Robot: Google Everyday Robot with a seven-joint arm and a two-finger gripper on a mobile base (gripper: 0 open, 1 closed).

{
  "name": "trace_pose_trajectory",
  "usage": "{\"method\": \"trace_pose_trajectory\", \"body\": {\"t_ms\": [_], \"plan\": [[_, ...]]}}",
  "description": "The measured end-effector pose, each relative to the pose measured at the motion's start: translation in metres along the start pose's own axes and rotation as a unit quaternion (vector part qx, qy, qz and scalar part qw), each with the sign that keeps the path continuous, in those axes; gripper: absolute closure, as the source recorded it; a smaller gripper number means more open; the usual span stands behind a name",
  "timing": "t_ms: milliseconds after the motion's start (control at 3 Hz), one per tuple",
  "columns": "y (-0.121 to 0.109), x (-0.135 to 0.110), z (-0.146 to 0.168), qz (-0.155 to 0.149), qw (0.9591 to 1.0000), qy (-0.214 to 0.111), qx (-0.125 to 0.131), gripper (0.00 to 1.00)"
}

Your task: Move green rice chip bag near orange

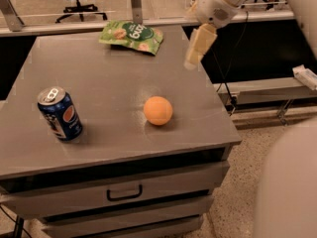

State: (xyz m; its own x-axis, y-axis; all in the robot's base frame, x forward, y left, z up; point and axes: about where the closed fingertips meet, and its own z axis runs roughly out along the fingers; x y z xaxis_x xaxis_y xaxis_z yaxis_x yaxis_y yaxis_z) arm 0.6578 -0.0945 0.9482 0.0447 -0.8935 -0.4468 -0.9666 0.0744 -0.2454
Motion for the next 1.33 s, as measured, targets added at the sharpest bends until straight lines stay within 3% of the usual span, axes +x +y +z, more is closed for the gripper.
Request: {"method": "trace_pose_trajectory", "body": {"t_ms": [333,667,1000,1333], "plan": [[-0.023,-0.014,-0.005,-0.003,0.9993,-0.029,0.023,0.0],[-0.027,-0.015,0.002,-0.004,0.9992,-0.033,0.022,0.0],[-0.057,-0.025,0.011,-0.017,0.9976,-0.045,0.05,0.0],[-0.109,-0.034,0.025,-0.029,0.9913,-0.06,0.114,0.0]]}}
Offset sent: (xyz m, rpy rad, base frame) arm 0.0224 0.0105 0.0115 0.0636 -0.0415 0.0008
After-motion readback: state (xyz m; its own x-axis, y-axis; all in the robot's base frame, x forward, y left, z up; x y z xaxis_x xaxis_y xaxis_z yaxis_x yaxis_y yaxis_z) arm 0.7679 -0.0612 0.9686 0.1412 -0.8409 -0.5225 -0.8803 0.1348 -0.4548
